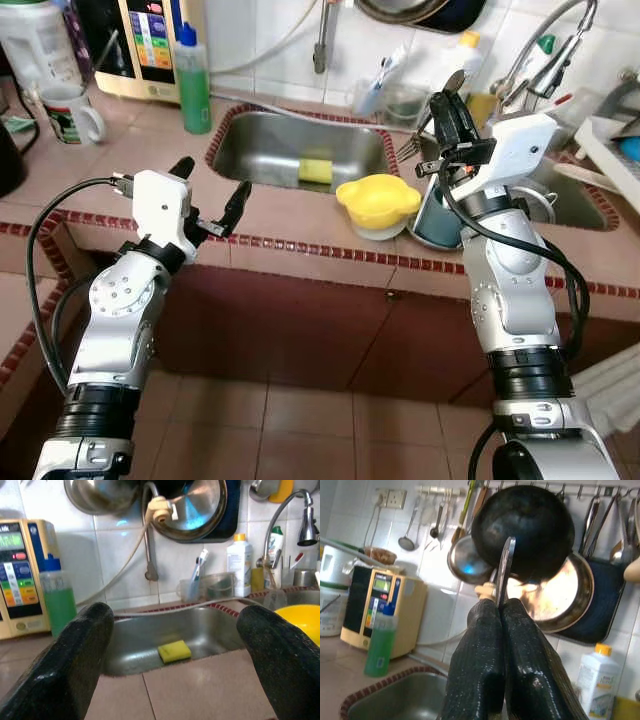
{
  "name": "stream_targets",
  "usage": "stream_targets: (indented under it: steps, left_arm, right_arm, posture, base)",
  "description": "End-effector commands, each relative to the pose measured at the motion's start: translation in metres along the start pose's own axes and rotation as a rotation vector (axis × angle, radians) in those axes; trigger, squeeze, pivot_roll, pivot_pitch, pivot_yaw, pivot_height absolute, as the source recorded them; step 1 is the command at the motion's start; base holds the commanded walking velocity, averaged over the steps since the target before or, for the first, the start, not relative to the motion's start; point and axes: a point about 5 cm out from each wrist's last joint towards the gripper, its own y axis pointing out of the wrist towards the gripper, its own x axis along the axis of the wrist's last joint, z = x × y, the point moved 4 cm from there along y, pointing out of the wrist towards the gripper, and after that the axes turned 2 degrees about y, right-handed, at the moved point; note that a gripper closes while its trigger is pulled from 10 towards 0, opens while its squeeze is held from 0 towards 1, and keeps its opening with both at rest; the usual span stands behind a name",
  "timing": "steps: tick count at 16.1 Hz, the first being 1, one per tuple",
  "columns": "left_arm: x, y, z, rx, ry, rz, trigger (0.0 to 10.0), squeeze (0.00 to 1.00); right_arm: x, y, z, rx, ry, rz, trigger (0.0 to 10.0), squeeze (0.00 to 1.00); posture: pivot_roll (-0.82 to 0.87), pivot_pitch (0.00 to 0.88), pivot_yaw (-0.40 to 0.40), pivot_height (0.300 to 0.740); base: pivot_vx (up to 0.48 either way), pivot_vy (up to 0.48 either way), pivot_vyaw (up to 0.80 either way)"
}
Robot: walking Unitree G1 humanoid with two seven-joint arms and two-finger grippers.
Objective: Kitchen organization
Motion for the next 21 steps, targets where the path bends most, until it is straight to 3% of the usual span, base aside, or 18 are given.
stream_targets:
  steps: [1, 20, 21]
  left_arm:
    - [0.0041, 0.0043, -0.0028, -0.018, 0.016, -0.012, 10.0, 0.00]
    - [0.0034, 0.0028, -0.0043, -0.018, 0.001, -0.014, 10.0, 0.00]
    - [0.0031, 0.0022, -0.0047, -0.021, -0.052, -0.020, 10.0, 0.00]
  right_arm:
    - [0.0073, 0.0041, -0.0042, -0.011, -0.002, -0.027, 10.0, 0.00]
    - [0.0046, 0.0027, -0.0047, -0.008, -0.007, -0.012, 10.0, 0.00]
    - [0.0031, 0.0025, -0.0046, -0.010, -0.002, -0.002, 10.0, 0.00]
  posture:
    - [0.00, 0.000, -0.099, 0.740]
    - [-0.01, 0.000, -0.100, 0.740]
    - [-0.01, 0.000, -0.099, 0.740]
  base:
    - [0.300, 0.000, 0.00]
    - [0.377, 0.000, 0.00]
    - [0.000, 0.000, 0.00]
